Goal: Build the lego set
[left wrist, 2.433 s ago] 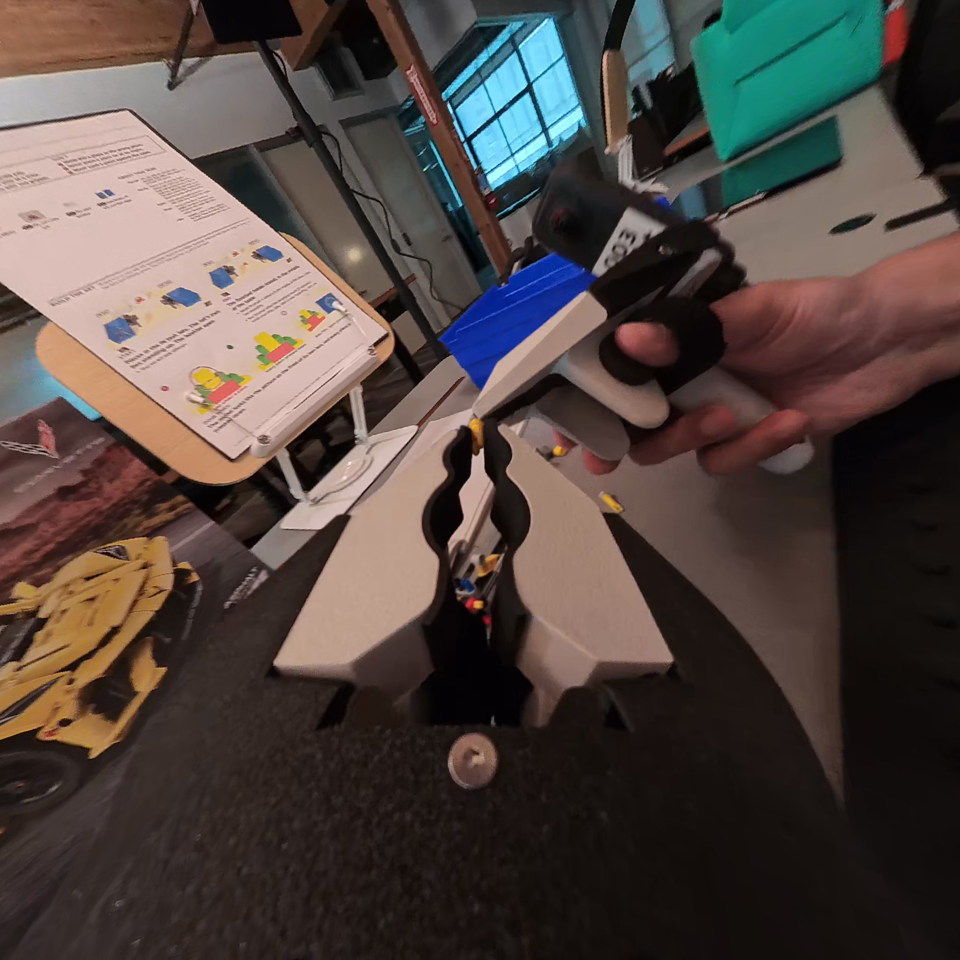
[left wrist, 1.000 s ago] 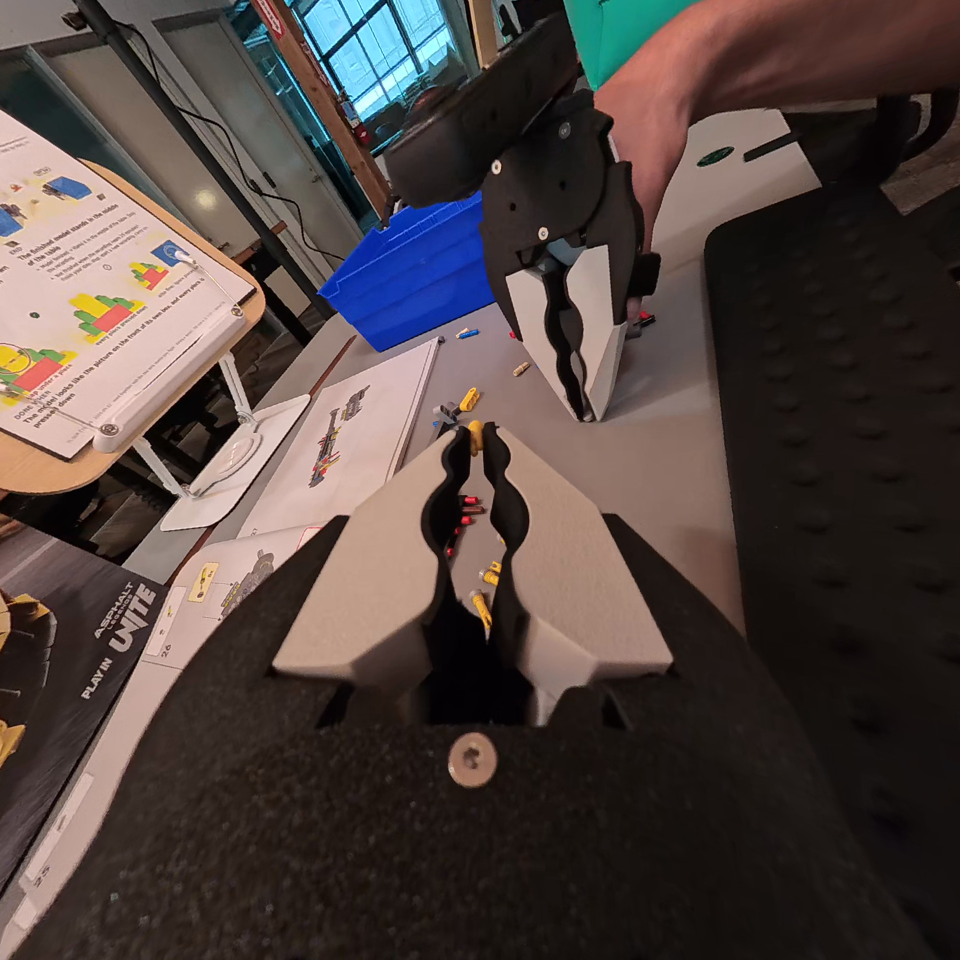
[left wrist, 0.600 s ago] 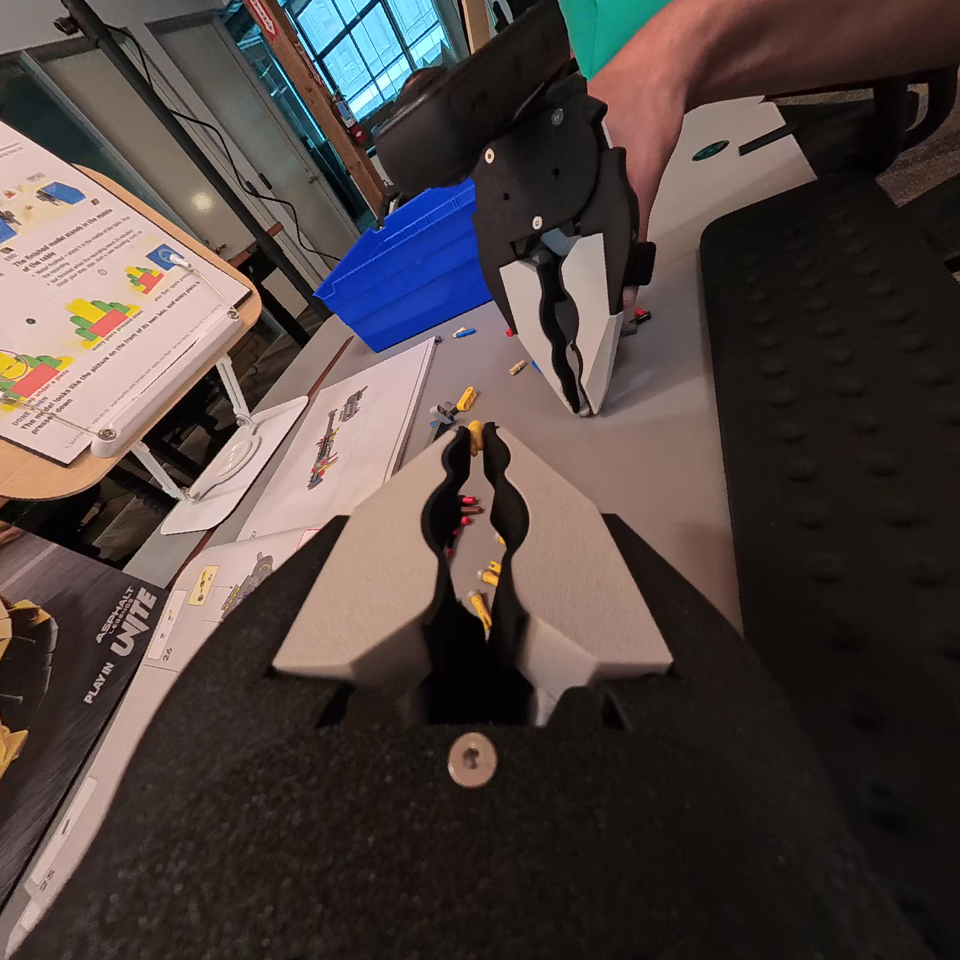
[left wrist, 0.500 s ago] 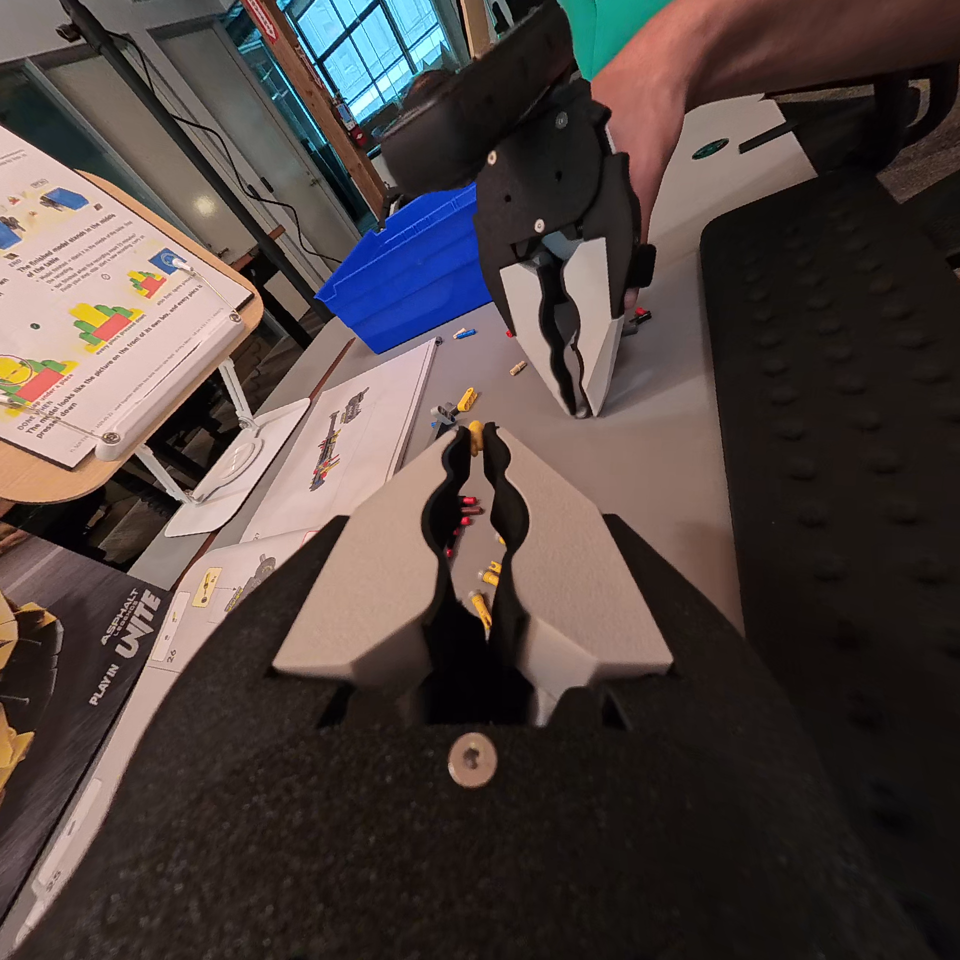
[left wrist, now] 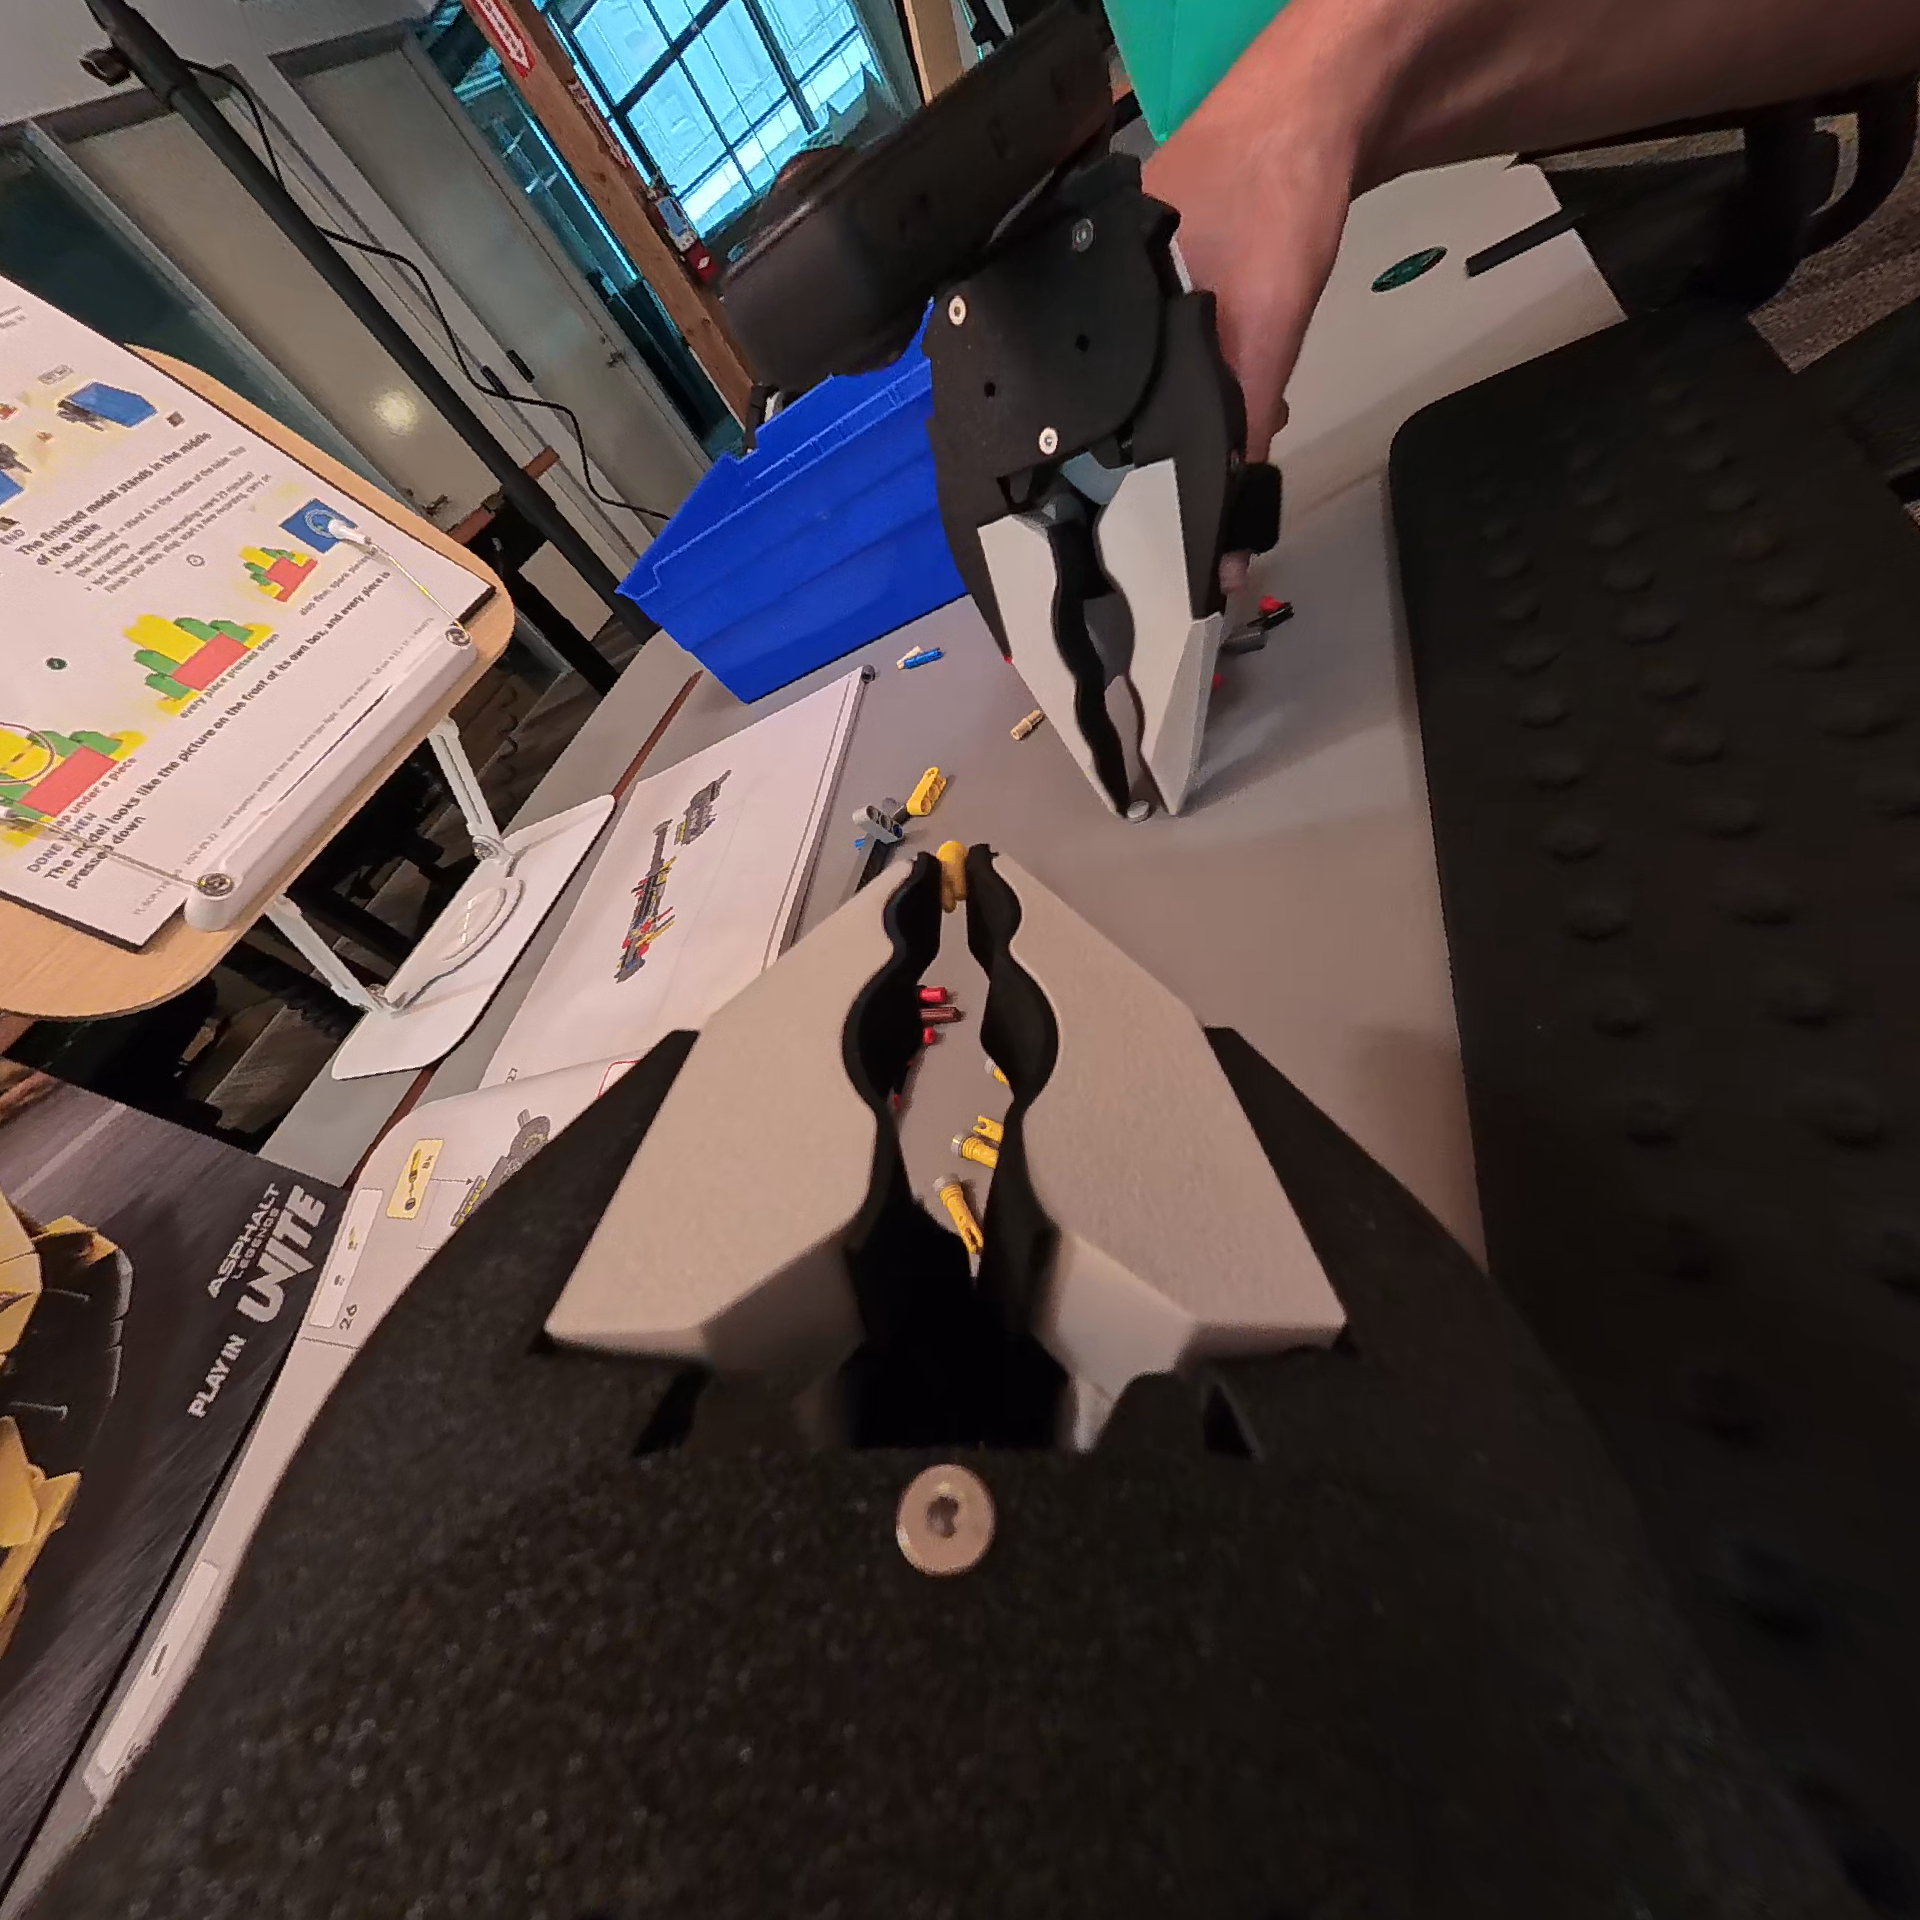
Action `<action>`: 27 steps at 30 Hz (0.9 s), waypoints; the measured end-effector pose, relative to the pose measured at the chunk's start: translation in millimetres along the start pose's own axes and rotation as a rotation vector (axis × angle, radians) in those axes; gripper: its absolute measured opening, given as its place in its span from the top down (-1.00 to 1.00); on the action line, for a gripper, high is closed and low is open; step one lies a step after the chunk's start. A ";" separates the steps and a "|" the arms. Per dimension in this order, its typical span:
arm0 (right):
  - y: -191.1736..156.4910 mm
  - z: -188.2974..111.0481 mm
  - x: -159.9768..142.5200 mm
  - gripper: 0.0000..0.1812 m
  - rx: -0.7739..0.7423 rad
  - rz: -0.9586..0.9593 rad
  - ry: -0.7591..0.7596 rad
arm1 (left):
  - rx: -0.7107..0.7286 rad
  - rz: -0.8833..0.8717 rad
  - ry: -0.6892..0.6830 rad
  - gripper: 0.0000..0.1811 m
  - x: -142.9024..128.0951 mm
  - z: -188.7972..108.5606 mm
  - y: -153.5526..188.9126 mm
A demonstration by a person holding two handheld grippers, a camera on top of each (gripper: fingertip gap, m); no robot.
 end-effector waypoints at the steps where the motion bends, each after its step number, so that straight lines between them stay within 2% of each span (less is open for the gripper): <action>1: 1.0 -0.5 -1.1 0.91 0.000 0.002 0.001 | 0.000 -0.001 0.000 0.96 0.1 -0.1 0.0; 8: 4.1 -1.5 -1.5 0.93 0.045 0.052 0.074 | -0.003 -0.008 0.004 0.97 0.5 -0.3 0.0; 10: 1.0 -7.8 11.0 0.93 0.083 0.066 0.206 | 0.004 -0.017 0.011 0.97 1.2 -0.8 -1.7; 12: -4.0 -18.7 31.2 0.94 0.178 0.134 0.409 | 0.021 -0.039 0.032 0.96 3.3 -2.2 -5.4; 14: -9.1 -27.7 52.7 0.94 0.274 0.217 0.638 | 0.028 -0.077 0.074 0.96 7.2 -4.8 -9.4; 18: -6.9 -41.3 80.1 0.94 0.480 0.441 0.995 | 0.030 -0.134 0.182 0.96 17.2 -10.9 -14.7; 20: -13.6 -37.3 89.5 0.94 0.599 0.501 1.067 | 0.037 -0.151 0.211 0.96 19.7 -12.7 -16.9; 24: -20.3 -31.1 100.9 0.93 0.741 0.602 1.169 | 0.050 -0.161 0.241 0.96 22.3 -15.0 -19.3; 27: -23.1 -29.2 104.7 0.94 0.774 0.609 1.173 | 0.059 -0.150 0.235 0.96 22.0 -14.7 -19.4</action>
Point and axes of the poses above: each gripper's, where its closed fingertips meet, z out along the fingers, x out of its top, y = z × x across the jaws, the point moved 6 cm from there along -z, back along the fingers, and after that the axes turned 3 degrees about y, right-handed, at the moved point
